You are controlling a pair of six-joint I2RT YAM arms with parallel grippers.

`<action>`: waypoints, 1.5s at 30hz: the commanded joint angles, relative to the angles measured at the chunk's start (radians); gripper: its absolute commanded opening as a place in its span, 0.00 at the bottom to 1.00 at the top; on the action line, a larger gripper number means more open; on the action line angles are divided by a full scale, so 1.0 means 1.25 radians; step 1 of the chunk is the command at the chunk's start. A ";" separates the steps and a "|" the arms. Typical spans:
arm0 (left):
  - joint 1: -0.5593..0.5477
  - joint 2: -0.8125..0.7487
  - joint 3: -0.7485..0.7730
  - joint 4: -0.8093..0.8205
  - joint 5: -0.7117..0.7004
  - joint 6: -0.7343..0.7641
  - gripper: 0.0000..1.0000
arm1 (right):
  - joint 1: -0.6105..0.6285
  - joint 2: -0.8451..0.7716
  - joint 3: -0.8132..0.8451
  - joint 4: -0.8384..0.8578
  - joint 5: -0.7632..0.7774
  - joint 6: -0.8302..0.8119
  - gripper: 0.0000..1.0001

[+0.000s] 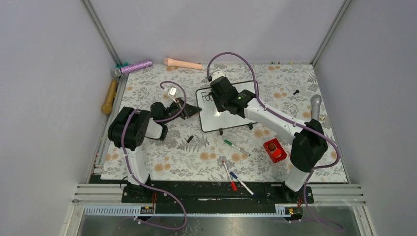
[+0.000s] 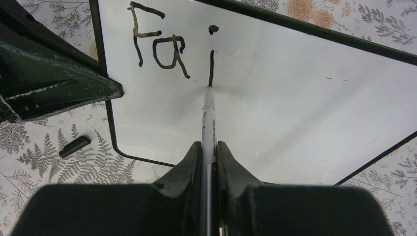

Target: Write a sentence on the whiteboard

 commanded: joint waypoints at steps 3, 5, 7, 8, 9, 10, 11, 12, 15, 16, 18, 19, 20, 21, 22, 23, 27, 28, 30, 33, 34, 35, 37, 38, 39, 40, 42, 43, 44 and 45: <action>-0.002 -0.033 -0.004 0.063 0.007 0.000 0.02 | -0.007 -0.045 0.023 0.000 -0.003 0.007 0.00; -0.002 -0.034 -0.004 0.063 0.008 0.001 0.02 | -0.008 -0.054 0.032 0.003 -0.001 0.003 0.00; -0.002 -0.034 -0.004 0.063 0.008 0.001 0.02 | -0.008 -0.059 0.039 0.003 0.003 0.000 0.00; -0.002 -0.034 -0.004 0.063 0.008 0.001 0.02 | -0.010 -0.060 0.042 0.003 0.005 0.000 0.00; -0.002 -0.034 -0.003 0.064 0.008 0.001 0.02 | -0.012 -0.059 0.047 0.004 0.006 -0.001 0.00; -0.002 -0.034 -0.004 0.063 0.008 0.001 0.02 | -0.013 -0.057 0.050 0.003 0.007 -0.003 0.00; -0.002 -0.034 -0.004 0.063 0.008 0.001 0.02 | -0.015 -0.055 0.053 0.004 0.011 -0.002 0.00; -0.002 -0.034 -0.004 0.063 0.009 0.000 0.02 | -0.015 -0.051 0.058 0.002 0.014 -0.004 0.00; -0.002 -0.034 -0.003 0.063 0.009 0.000 0.02 | -0.019 -0.039 0.069 0.003 0.020 -0.008 0.00; -0.002 -0.035 -0.003 0.063 0.010 -0.001 0.02 | -0.021 -0.036 0.072 0.002 0.022 -0.009 0.00; -0.002 -0.035 -0.003 0.064 0.010 0.000 0.02 | -0.022 -0.028 0.081 0.003 0.022 -0.011 0.00; -0.002 -0.034 -0.004 0.063 0.009 -0.001 0.02 | -0.022 -0.024 0.085 0.002 0.023 -0.012 0.00; -0.002 -0.033 -0.004 0.063 0.008 0.000 0.02 | -0.023 -0.018 0.089 0.002 0.024 -0.012 0.00; -0.002 -0.034 -0.003 0.063 0.009 -0.001 0.02 | -0.024 -0.013 0.093 -0.001 0.024 -0.012 0.00; -0.002 -0.034 -0.003 0.063 0.010 0.000 0.02 | -0.024 -0.008 0.096 -0.003 0.024 -0.012 0.00; -0.002 -0.034 -0.003 0.063 0.009 0.000 0.02 | -0.024 -0.003 0.098 -0.003 0.023 -0.012 0.00; -0.002 -0.034 -0.002 0.063 0.010 0.001 0.02 | -0.024 0.007 0.102 -0.003 0.018 -0.010 0.00; -0.002 -0.034 -0.002 0.063 0.010 0.000 0.02 | -0.024 0.008 0.101 -0.004 0.019 -0.011 0.00; -0.002 -0.034 -0.002 0.063 0.010 -0.001 0.02 | -0.026 0.010 0.100 -0.006 0.021 -0.010 0.00; -0.002 -0.035 -0.002 0.064 0.011 0.000 0.02 | -0.026 0.010 0.095 -0.006 0.027 -0.011 0.00; -0.002 -0.035 -0.003 0.064 0.011 0.001 0.02 | -0.025 0.010 0.094 -0.006 0.029 -0.012 0.00; -0.002 -0.035 -0.002 0.063 0.011 0.001 0.02 | -0.026 0.011 0.094 -0.006 0.032 -0.012 0.00; -0.002 -0.036 -0.002 0.063 0.010 0.000 0.02 | -0.027 0.015 0.098 -0.012 0.040 -0.014 0.00; -0.002 -0.035 -0.002 0.063 0.010 0.001 0.02 | -0.027 0.018 0.102 -0.015 0.044 -0.015 0.00; -0.002 -0.035 -0.003 0.063 0.010 0.000 0.02 | -0.028 0.022 0.105 -0.018 0.047 -0.015 0.00; -0.002 -0.035 -0.002 0.063 0.011 0.001 0.02 | -0.028 0.025 0.108 -0.023 0.049 -0.016 0.00; -0.002 -0.036 -0.003 0.063 0.010 0.000 0.02 | -0.027 0.032 0.113 -0.027 0.051 -0.016 0.00; -0.002 -0.035 -0.002 0.063 0.010 0.000 0.02 | -0.027 0.034 0.113 -0.028 0.053 -0.016 0.00; -0.002 -0.036 -0.002 0.064 0.011 0.001 0.02 | -0.027 0.034 0.113 -0.030 0.054 -0.016 0.00; -0.002 -0.035 -0.002 0.063 0.011 0.000 0.02 | -0.027 0.034 0.113 -0.030 0.056 -0.016 0.00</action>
